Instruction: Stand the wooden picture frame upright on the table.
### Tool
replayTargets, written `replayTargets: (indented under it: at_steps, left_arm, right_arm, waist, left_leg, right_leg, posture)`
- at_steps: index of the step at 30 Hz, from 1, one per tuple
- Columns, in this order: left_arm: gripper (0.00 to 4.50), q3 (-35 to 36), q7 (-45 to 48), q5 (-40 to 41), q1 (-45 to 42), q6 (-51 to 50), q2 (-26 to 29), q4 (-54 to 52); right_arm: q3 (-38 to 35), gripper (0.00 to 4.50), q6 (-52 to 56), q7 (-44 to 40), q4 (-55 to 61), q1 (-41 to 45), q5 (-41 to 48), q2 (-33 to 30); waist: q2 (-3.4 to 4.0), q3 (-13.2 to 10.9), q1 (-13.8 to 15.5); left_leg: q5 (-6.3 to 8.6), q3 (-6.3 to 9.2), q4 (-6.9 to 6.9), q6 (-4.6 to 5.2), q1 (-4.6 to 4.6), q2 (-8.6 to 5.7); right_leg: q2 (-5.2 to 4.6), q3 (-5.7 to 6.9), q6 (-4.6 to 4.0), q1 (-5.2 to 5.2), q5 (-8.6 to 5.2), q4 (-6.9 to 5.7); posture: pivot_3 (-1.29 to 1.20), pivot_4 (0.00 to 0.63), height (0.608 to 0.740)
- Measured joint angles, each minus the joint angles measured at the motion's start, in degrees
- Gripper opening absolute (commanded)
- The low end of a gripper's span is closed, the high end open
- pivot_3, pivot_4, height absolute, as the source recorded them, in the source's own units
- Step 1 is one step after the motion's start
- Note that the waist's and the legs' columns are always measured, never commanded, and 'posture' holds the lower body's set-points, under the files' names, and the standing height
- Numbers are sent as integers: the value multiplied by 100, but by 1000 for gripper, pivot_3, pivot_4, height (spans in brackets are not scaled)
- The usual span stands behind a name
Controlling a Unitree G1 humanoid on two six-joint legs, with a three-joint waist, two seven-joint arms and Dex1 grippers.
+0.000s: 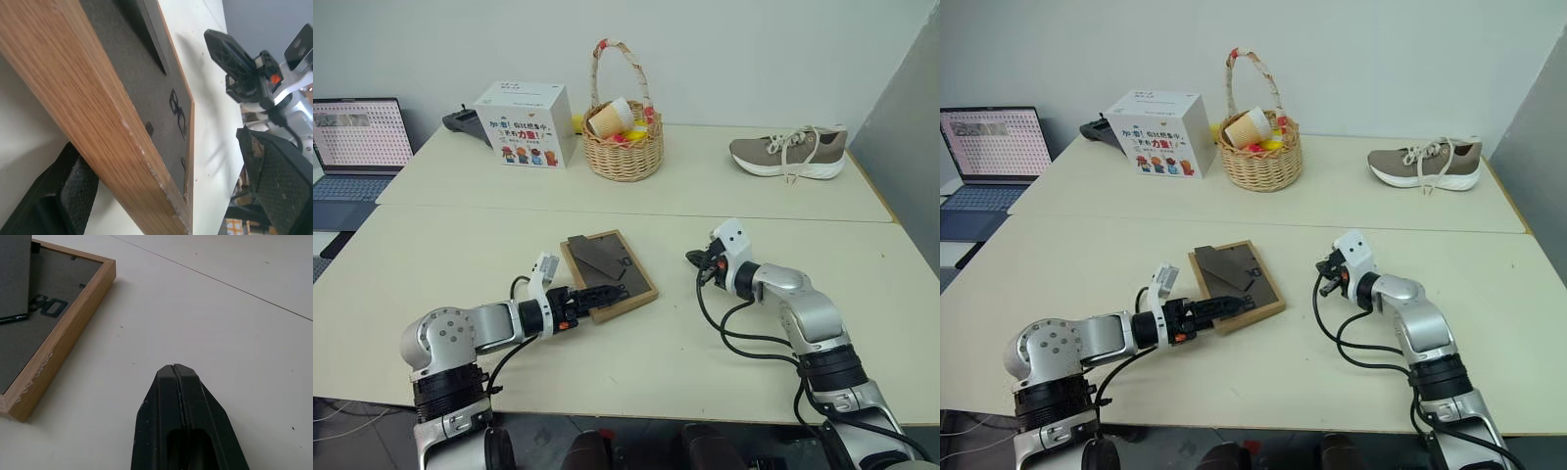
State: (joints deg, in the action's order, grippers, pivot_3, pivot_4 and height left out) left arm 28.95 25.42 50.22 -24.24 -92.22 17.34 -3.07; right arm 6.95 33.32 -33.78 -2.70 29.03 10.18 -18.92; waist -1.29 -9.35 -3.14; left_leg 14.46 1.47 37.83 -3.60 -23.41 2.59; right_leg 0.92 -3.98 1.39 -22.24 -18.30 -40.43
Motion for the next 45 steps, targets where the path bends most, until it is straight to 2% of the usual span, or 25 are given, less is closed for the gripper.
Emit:
replayTargets:
  at_steps: [8,25,31,34,40,44,45]
  left_arm:
    - [4483,92,-242,253,132,3,-12,-84]
    - [1300,300,-507,491,161,-5,-327,-99]
    - [1289,86,-446,479,158,303,-253,-102]
    - [1289,-286,-139,480,119,442,112,-127]
    - [1289,-853,1220,842,-648,527,1328,-114]
    - [1289,-1394,2094,804,-694,829,1992,-56]
    - [1289,-1533,2275,752,-691,924,2094,-18]
  right_arm:
    - [1,0,-28,-10,-8,2,1,7]
    - [18,0,-28,-13,-79,32,1,22]
    - [-22,0,101,-208,-76,79,149,-38]
    - [-195,410,398,-492,17,208,521,-148]
    - [-973,1658,1843,-1598,459,1039,2182,-798]
    - [-1132,2599,2561,-2142,623,1491,3011,-1091]
    - [-1137,2718,2683,-2245,652,1591,3169,-1130]
  waist:
    - [0,0,-1]
    - [0,0,2]
    - [-1,-7,3]
    - [-4,-20,3]
    - [-14,-85,4]
    - [-12,-89,-11]
    - [-12,-91,-5]
  left_leg:
    - [0,0,-1,-1,-1,2]
    - [0,-1,-2,-1,-2,1]
    - [0,-1,-3,-1,-3,0]
    - [0,-1,-3,-1,-3,-1]
    - [0,0,-10,-1,-7,-2]
    - [0,-3,-31,0,-7,0]
    - [0,-1,-34,0,-8,2]
  right_leg:
    - [-2,-2,0,0,0,4]
    - [-1,-1,0,0,0,7]
    - [0,-1,0,-1,0,7]
    - [1,0,0,-1,0,8]
    - [6,23,0,-2,0,20]
    - [1,22,-1,-3,0,45]
    - [-1,21,-1,-4,0,47]
  posture:
    - [0,150,740]
    - [0,150,740]
    - [0,150,740]
    - [0,150,740]
    - [0,150,740]
    - [0,150,740]
    - [0,150,740]
